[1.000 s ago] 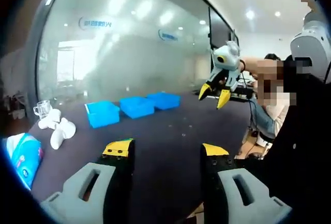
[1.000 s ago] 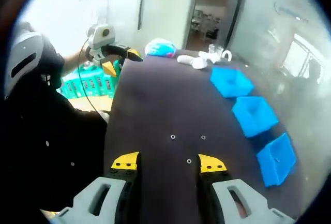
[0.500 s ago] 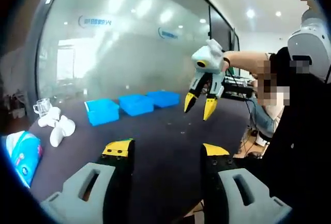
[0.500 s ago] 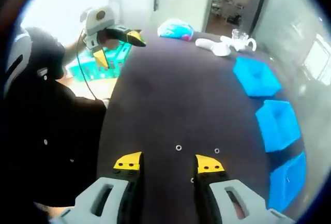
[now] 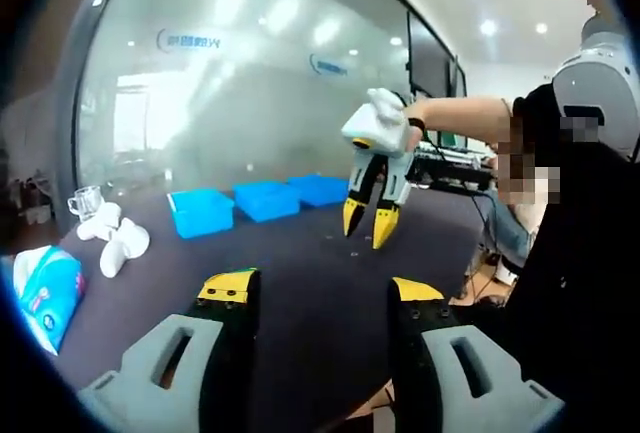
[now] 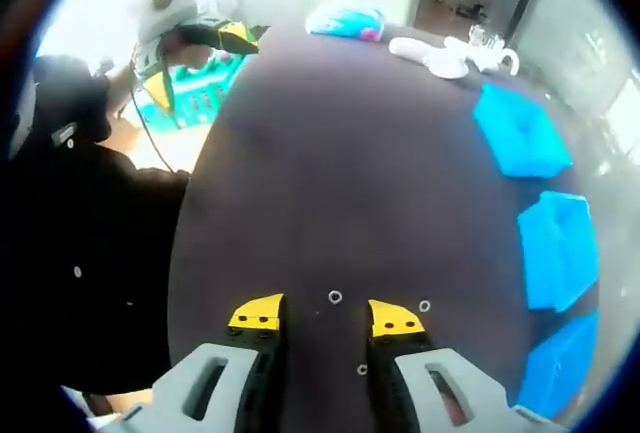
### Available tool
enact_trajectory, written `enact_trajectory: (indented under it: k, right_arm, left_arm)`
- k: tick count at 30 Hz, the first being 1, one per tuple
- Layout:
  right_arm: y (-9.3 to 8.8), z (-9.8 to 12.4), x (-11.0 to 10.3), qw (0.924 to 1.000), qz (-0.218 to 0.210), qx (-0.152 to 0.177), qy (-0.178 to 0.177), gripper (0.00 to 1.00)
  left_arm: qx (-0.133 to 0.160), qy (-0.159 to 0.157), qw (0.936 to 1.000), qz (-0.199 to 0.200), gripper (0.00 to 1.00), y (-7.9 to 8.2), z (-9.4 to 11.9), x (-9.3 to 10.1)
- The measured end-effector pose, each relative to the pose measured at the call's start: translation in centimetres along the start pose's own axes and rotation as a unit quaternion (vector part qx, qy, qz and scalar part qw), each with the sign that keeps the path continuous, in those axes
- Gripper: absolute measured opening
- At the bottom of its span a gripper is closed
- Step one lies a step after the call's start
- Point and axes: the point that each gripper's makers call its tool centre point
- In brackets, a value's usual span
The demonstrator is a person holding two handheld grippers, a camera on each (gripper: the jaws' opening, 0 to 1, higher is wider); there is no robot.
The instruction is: Sort the screws, nuts, and washers into the corresponding bins
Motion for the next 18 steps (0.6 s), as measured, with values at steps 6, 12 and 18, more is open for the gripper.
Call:
enact_trajectory:
  k: [6, 12, 18]
  right_arm:
    - [-0.4, -0.9, 0.1, 0.9999, -0.005, -0.014, 0.008, 0.22]
    - [-0.3, -1.5, 0.0, 0.9997, -0.013, -0.017, 0.015, 0.17]
    - [-0.4, -1.9, 0.0, 0.9995, -0.014, -0.022, 0.019, 0.12]
  left_arm:
    - [0.0, 0.0, 1.0, 0.001, 0.5, 0.0, 0.0, 0.0]
    - [-0.002, 0.002, 1.0, 0.002, 0.49, -0.1, 0.2, -0.2]
    - [0.0, 0.005, 1.0, 0.004, 0.49, 0.0, 0.4, -0.3]
Point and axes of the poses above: the point that each gripper's makers call its tool centre point, and the gripper's own axes: z roughly backward along the fingers, x roughly to its right, y roughly out of its top, and after that the axes turned 10 degrees about z, right-handed
